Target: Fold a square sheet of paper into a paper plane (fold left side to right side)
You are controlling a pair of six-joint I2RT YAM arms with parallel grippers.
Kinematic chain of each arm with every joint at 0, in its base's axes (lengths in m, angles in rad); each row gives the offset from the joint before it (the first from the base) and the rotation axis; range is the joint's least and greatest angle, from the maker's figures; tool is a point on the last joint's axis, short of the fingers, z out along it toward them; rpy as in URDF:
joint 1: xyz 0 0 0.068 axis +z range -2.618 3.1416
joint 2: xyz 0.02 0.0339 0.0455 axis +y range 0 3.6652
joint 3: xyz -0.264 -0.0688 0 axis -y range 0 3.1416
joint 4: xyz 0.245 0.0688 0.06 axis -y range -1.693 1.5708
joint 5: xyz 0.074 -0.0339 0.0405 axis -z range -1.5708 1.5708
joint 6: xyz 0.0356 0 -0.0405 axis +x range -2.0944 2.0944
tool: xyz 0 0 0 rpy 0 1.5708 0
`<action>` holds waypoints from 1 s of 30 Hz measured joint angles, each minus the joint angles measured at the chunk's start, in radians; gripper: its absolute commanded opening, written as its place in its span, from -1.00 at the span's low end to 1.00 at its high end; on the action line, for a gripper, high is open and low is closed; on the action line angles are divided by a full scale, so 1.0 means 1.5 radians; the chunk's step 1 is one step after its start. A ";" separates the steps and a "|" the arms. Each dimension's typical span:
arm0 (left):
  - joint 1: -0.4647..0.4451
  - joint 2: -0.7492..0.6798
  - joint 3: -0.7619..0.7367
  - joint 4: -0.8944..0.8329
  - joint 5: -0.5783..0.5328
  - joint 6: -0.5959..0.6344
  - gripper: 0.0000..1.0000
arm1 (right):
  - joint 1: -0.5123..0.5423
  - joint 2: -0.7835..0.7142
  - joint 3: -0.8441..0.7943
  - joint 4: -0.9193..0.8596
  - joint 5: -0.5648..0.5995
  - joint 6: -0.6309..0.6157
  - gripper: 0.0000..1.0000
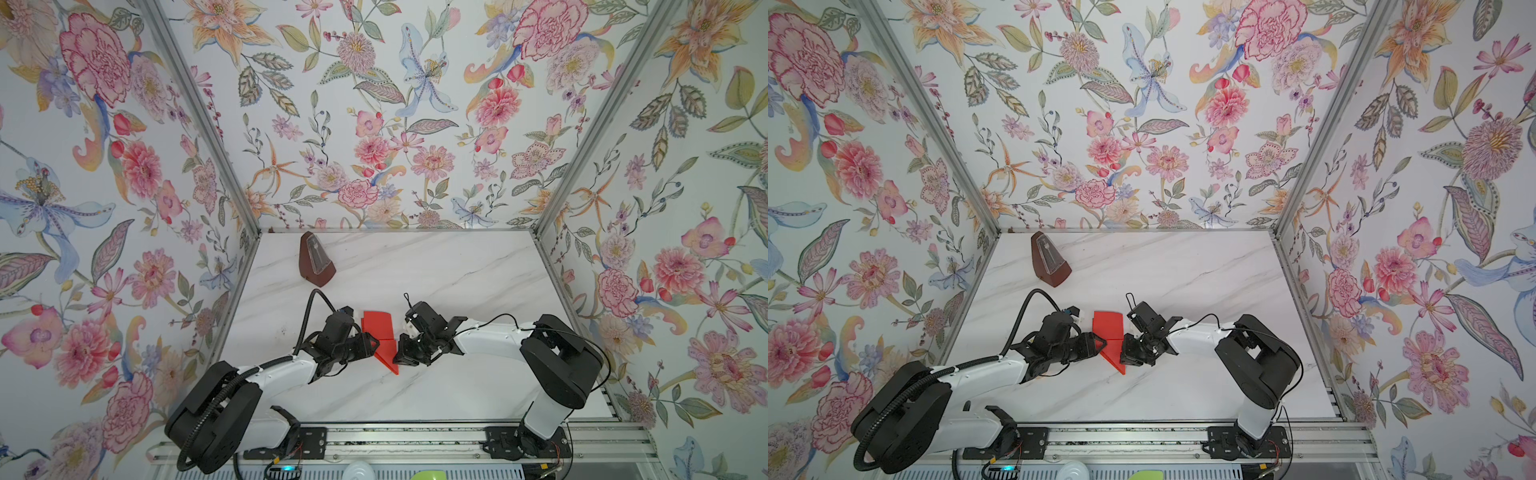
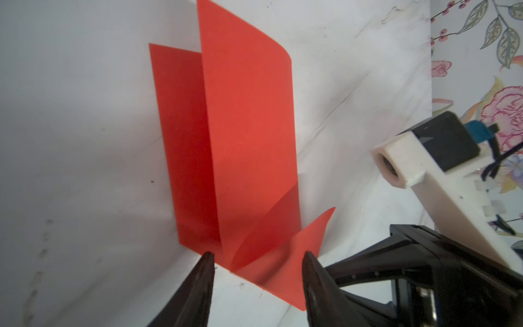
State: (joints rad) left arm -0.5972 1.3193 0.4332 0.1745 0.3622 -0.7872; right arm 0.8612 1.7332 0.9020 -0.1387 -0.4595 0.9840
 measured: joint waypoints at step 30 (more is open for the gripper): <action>-0.012 0.082 -0.004 0.050 0.006 0.021 -0.79 | -0.023 -0.006 0.000 -0.001 0.000 -0.006 -0.78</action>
State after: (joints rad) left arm -0.6155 1.4425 0.4274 0.2493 0.3710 -0.7563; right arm 0.8272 1.7237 0.9020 -0.1402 -0.4591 0.9756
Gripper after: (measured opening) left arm 0.109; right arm 0.081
